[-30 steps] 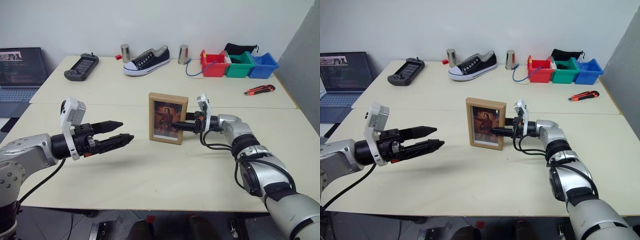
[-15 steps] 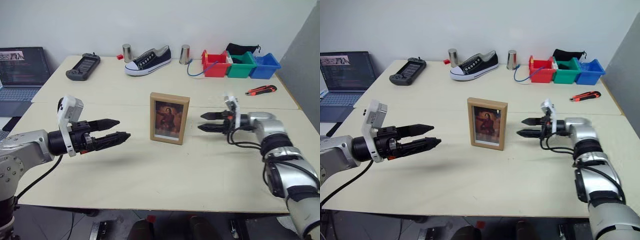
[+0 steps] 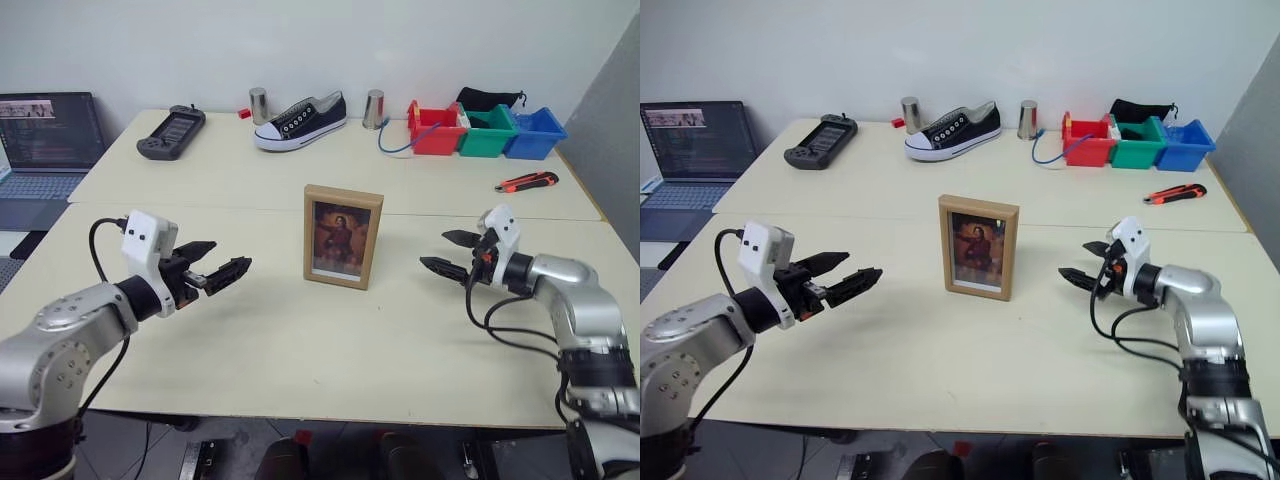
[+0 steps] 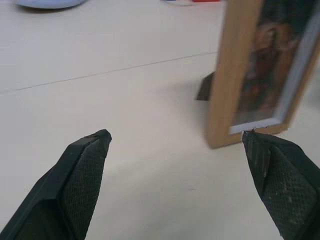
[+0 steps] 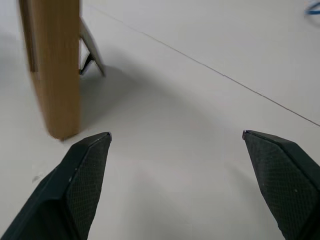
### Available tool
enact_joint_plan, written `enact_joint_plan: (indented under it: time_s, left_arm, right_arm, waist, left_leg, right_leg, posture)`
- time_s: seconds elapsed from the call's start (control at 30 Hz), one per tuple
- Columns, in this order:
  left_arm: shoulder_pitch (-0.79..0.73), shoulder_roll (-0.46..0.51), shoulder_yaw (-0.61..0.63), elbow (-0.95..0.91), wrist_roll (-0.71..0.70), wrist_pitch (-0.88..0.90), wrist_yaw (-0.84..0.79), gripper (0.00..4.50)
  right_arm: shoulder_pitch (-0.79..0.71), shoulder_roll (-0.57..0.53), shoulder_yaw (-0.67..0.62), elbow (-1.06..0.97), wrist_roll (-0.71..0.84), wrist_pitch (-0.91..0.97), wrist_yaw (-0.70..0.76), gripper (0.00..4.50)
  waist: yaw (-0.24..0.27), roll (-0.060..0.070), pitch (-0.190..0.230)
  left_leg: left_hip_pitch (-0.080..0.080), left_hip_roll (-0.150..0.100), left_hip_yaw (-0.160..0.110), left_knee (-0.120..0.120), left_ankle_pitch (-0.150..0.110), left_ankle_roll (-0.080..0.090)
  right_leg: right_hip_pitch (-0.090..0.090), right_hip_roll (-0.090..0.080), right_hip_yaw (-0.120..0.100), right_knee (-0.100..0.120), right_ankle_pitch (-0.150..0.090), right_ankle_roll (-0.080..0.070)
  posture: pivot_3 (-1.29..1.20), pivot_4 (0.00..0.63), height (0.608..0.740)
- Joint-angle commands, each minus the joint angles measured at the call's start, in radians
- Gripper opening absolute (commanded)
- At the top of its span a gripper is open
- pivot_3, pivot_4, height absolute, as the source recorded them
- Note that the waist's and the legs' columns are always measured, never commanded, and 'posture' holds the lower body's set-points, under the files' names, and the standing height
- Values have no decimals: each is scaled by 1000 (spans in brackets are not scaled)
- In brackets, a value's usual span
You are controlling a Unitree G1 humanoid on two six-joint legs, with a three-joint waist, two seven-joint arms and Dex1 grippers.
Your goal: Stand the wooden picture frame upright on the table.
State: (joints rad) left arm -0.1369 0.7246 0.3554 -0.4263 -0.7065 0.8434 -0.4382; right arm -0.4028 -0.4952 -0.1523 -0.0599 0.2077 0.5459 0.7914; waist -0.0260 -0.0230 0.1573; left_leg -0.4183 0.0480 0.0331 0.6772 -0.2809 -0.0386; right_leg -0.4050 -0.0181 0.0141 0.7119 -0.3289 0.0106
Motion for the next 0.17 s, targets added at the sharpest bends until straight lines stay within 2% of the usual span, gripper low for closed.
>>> enact_joint_plan:
  time_s: [0.03,0.17]
  left_arm:
    - [12,-70,-77,-38,131,-84,107,4500]
    - [6,-171,-151,-15,215,-139,177,4500]
  right_arm:
    - [80,103,-44,-178,-50,52,-266,4462]
    - [131,190,-21,-199,-114,8,-422,4462]
  waist:
    - [1,0,0]
    - [2,0,0]
  left_leg:
    - [0,0,0,0,0,0]
    - [1,-1,0,0,0,0]
  right_leg:
    - [0,0,0,0,0,0]
    - [0,0,1,1,0,0]
  posture:
    - [0,150,740]
    - [0,150,740]
